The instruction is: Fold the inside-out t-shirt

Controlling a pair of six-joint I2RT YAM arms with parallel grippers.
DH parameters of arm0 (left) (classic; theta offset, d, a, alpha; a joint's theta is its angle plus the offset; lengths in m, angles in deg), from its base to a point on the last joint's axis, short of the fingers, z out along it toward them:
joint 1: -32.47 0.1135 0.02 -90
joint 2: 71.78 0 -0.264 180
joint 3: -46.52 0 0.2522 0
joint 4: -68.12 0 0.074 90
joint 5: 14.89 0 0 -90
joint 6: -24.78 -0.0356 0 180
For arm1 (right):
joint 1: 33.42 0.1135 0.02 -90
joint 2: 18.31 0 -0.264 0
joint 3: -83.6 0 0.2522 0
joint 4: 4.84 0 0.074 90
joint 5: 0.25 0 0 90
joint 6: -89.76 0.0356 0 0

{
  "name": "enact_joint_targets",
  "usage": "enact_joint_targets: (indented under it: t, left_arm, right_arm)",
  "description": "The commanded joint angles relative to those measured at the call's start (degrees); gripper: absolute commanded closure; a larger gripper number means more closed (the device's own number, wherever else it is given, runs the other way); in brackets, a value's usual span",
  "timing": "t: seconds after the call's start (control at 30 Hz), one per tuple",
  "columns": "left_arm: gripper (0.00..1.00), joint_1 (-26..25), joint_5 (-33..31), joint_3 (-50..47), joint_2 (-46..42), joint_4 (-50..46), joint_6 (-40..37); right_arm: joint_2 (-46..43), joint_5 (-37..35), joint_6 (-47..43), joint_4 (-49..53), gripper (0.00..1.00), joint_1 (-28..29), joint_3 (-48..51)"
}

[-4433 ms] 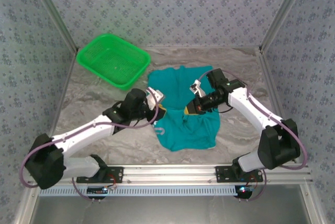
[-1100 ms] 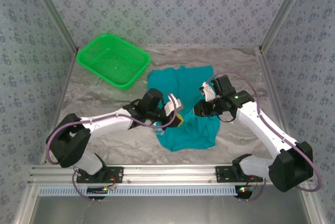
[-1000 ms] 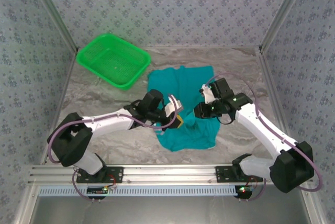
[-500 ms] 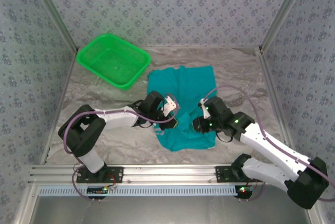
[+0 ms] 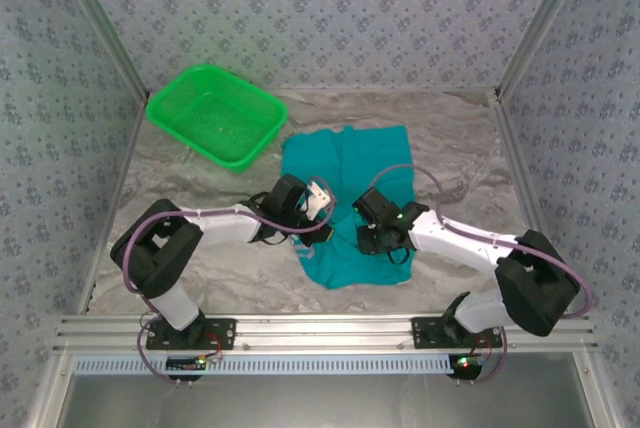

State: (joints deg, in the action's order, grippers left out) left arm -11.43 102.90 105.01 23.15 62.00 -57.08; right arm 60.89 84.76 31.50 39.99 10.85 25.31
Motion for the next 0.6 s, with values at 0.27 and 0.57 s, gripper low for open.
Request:
enact_joint_targets:
  t: [0.27, 0.57]
  left_arm:
    - [0.93, -4.29, -5.71, 0.1, -3.92, 2.43, -2.96]
    - [0.99, -3.75, -13.47, -2.32, -1.79, 6.53, -6.36]
  right_arm:
    - [-8.76, 18.34, -6.78, 3.82, 1.0, -5.32, -7.47]
    - [-5.0, 25.9, -19.26, 20.9, 1.0, -22.98, -11.6]
